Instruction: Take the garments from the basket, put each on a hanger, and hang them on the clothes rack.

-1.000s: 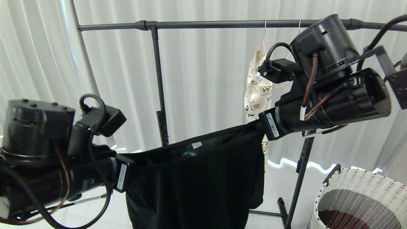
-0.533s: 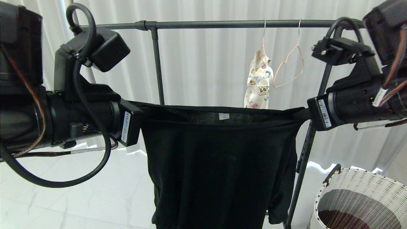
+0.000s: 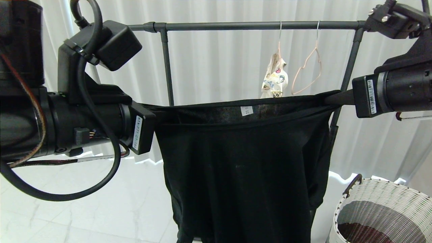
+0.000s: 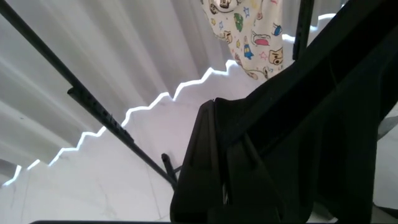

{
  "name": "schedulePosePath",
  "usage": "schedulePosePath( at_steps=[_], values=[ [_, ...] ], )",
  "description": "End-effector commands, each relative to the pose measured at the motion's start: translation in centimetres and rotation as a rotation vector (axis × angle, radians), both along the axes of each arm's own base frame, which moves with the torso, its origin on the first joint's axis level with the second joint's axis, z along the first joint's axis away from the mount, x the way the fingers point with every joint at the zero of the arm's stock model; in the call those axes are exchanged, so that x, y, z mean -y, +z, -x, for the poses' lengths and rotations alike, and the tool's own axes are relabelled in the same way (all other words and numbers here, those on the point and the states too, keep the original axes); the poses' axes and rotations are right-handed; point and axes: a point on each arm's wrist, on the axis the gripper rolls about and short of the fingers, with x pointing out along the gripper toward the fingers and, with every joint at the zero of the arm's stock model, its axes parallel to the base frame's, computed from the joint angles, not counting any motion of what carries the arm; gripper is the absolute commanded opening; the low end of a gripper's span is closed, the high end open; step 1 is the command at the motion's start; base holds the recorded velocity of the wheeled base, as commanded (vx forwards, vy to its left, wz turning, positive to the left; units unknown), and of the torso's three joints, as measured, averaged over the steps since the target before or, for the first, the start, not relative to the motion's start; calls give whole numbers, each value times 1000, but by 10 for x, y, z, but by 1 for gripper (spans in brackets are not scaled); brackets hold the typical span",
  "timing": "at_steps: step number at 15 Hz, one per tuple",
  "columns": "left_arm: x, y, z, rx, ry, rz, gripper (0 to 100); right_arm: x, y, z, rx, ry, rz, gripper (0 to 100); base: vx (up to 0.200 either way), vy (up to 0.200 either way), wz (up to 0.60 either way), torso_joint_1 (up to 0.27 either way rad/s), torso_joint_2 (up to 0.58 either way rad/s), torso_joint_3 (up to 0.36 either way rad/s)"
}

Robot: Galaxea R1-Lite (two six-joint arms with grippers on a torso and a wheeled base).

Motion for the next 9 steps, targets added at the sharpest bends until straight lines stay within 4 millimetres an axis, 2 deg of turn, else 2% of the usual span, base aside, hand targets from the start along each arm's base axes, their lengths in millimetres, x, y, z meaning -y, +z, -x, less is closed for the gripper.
schedulePosePath(
  at_steps=[1,3,6,8,9],
  values=[
    [1,2,2,6,-9,4,0,2,1,2,2,1,-3,0,0,0,0,0,0,0],
    [7,0,-6,12,-17,3,0,22,7,28,-41,48,-1,0,0,0,0,0,0,0],
    [29,5,-26,58,-43,37,0,48,11,75,-144,278,-32,0,0,0,0,0,0,0],
    [49,12,-36,83,-78,57,0,46,8,96,-195,429,-17,0,0,0,0,0,0,0],
    [53,13,-37,86,-87,62,0,42,6,99,-204,458,-11,0,0,0,0,0,0,0]
  ],
)
